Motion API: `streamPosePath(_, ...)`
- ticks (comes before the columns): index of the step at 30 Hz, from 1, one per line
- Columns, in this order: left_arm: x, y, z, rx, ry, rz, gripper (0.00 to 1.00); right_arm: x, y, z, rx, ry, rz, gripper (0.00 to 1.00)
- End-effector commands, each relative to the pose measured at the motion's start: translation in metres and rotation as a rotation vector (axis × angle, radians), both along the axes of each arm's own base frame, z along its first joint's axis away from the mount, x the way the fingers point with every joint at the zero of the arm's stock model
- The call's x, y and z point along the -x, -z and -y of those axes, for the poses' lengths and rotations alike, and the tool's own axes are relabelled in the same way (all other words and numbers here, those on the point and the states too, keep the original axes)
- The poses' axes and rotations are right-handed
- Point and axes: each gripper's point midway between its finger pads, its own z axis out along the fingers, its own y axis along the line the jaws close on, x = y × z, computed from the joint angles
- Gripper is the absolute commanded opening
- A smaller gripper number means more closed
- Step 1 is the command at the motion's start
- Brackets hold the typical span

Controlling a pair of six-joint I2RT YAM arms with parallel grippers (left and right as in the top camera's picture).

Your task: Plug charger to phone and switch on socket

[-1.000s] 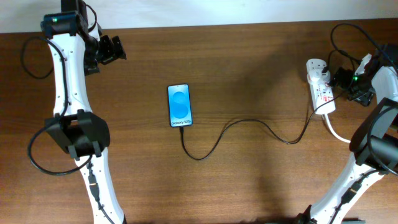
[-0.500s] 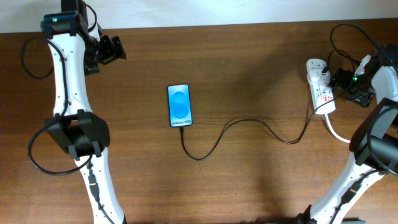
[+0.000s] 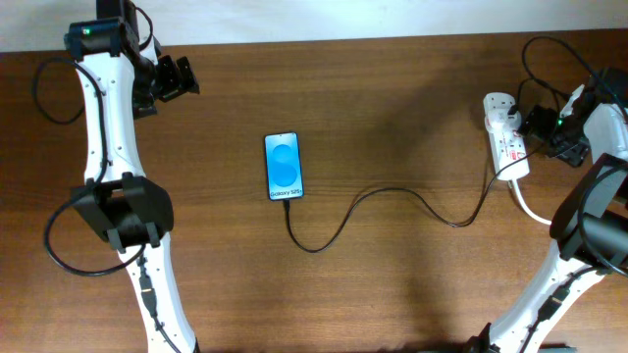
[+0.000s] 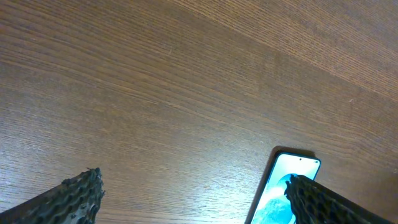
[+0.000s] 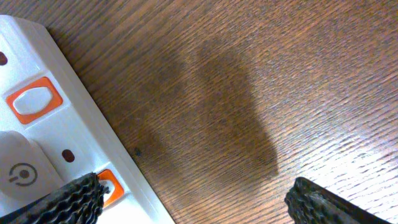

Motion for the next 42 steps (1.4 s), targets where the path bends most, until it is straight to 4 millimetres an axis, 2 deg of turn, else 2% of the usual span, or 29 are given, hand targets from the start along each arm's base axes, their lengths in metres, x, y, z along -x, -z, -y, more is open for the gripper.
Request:
streamPosePath(1,-0.001,-0.003,-0.002,-0.004,-0.008,0.01,0.99,0.005,0.021,-0.033,-0.077,-0.071,-0.049,0.98)
streamPosePath(22,-0.001,-0.003,-0.002,-0.004,-0.008,0.01,0.99,0.003,0.02,-0.049,-0.128,-0.128,-0.041,0.99)
streamPosePath(25,-0.001,-0.003,-0.002,-0.004,-0.008,0.01,0.99,0.006,0.019,-0.034,-0.09,-0.091,-0.048,0.99)
streamPosePath(26,-0.001,-0.003,-0.002,-0.004,-0.008,0.01,0.99,0.007,0.015,-0.023,-0.09,-0.054,-0.038,0.98)
streamPosePath(28,-0.001,-0.003,-0.002,-0.004,-0.008,0.01,0.99,0.014,-0.007,0.012,-0.099,0.07,-0.017,0.98)
streamPosePath(30,-0.001,-0.003,-0.002,-0.004,-0.008,0.01,0.99,0.026,-0.046,0.047,-0.114,0.148,0.011,0.98)
streamPosePath(34,-0.001,-0.003,-0.002,-0.004,-0.008,0.01,0.99,0.042,-0.098,0.075,-0.117,0.21,0.044,0.98)
streamPosePath(36,-0.001,-0.003,-0.002,-0.004,-0.008,0.01,0.99,0.046,-0.127,0.076,-0.108,0.215,0.058,0.98)
streamPosePath(38,-0.001,-0.003,-0.002,-0.004,-0.008,0.01,0.99,0.047,-0.155,0.069,-0.116,0.204,0.086,0.98)
streamPosePath(42,-0.001,-0.003,-0.002,-0.004,-0.008,0.01,0.99,0.042,-0.228,0.031,-0.14,0.07,0.227,0.98)
